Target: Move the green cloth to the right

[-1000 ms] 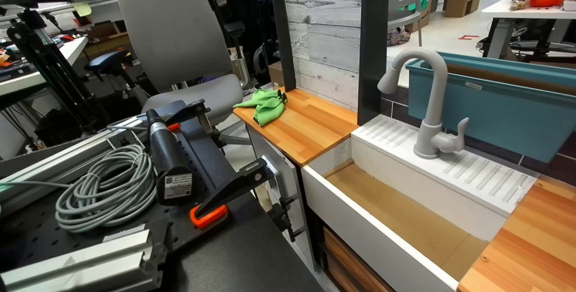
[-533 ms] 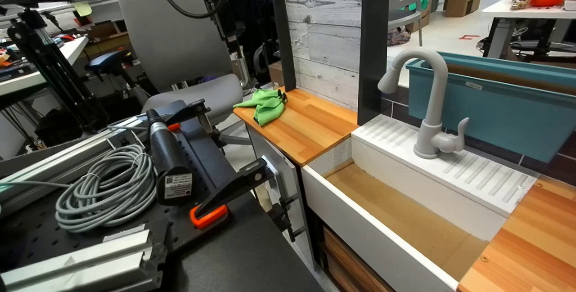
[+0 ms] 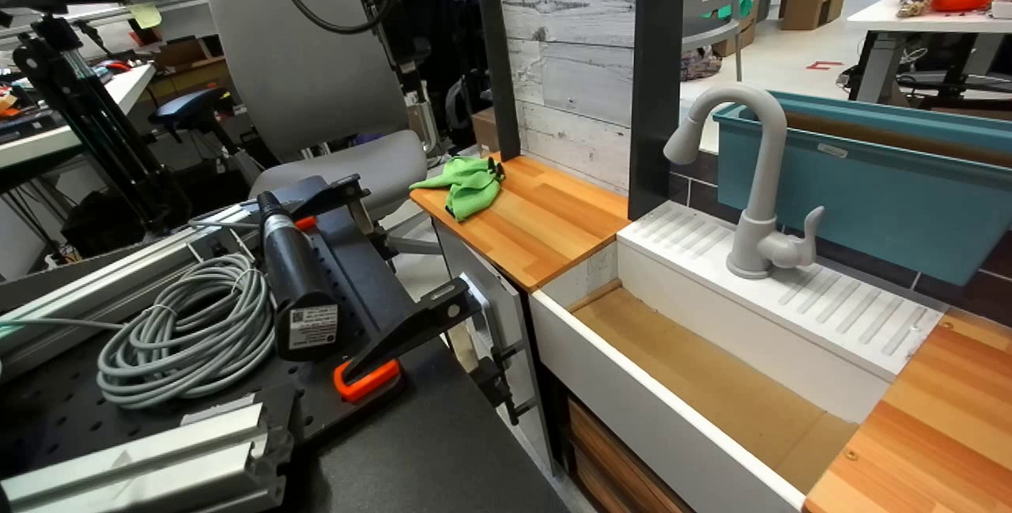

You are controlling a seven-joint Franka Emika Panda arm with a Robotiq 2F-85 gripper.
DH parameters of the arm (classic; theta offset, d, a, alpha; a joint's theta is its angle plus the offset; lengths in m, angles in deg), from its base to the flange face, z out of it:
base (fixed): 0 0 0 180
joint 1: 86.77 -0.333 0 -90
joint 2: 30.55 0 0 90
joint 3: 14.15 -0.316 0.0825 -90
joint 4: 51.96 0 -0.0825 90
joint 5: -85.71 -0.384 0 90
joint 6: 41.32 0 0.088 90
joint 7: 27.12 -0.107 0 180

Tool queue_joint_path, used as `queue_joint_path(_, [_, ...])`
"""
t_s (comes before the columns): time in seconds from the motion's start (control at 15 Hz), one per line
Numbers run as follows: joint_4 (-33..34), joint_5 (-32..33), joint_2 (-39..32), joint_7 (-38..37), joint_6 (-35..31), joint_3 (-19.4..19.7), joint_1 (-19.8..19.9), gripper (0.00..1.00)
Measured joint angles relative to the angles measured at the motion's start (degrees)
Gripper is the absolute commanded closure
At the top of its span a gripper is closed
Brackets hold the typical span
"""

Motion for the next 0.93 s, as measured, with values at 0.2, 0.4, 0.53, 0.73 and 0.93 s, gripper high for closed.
queue_joint_path(0.2, [2.64,0.16,-2.62,-3.36,0.00,1.12,-2.99,0.00])
queue_joint_path(0.4, [7.34,0.34,-7.40,-6.53,0.06,2.66,-6.24,0.00])
queue_joint_path(0.53, [10.94,0.73,-11.18,-8.40,0.17,4.26,-8.52,0.00])
queue_joint_path(0.73, [16.94,1.38,-17.63,-10.64,0.26,6.88,-11.93,0.00])
queue_joint_path(0.93, [23.22,1.37,-24.55,-11.50,0.69,8.26,-14.19,0.00])
